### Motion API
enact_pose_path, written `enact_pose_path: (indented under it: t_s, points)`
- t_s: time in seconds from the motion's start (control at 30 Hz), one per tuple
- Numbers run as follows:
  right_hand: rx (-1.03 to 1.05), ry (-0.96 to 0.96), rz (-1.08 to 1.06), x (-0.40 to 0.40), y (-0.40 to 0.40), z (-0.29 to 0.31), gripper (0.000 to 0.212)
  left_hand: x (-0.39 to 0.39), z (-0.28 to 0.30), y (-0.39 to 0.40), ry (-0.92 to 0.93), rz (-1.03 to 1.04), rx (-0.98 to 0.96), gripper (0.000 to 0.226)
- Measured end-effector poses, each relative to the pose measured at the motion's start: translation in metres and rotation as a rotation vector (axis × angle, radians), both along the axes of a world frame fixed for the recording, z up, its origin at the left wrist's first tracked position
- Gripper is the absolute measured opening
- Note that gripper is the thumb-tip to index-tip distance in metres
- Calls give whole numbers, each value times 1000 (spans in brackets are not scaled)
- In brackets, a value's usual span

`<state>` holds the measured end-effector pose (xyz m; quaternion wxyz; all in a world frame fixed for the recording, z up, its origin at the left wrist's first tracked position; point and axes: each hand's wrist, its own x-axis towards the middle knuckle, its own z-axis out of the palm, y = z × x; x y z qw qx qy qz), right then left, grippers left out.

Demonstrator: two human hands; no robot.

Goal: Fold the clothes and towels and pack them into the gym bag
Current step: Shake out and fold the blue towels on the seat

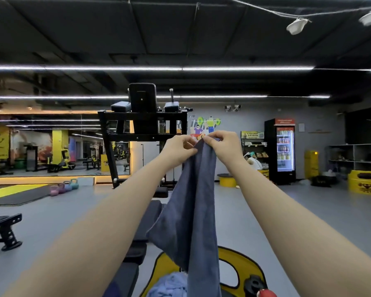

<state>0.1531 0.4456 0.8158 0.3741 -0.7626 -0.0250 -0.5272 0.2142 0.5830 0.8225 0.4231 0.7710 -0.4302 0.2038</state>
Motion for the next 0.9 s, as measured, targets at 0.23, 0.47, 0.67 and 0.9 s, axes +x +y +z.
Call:
enact_pose_path:
  t_s: [0.23,0.47,0.67,0.9]
  points:
    - [-27,42,-86,-15,-6,-2,17,13,-19,32,89,28,164,15]
    - [43,107,-161,-28,-22,-24,19,27,-44,61,38,215,269,22]
    - [74,142,-228,-39,-40,-41,21,39,-58,79,54,337,211,20]
    - [117,138,-243,-50,-51,-53,19,36,-67,85,10,354,-41,18]
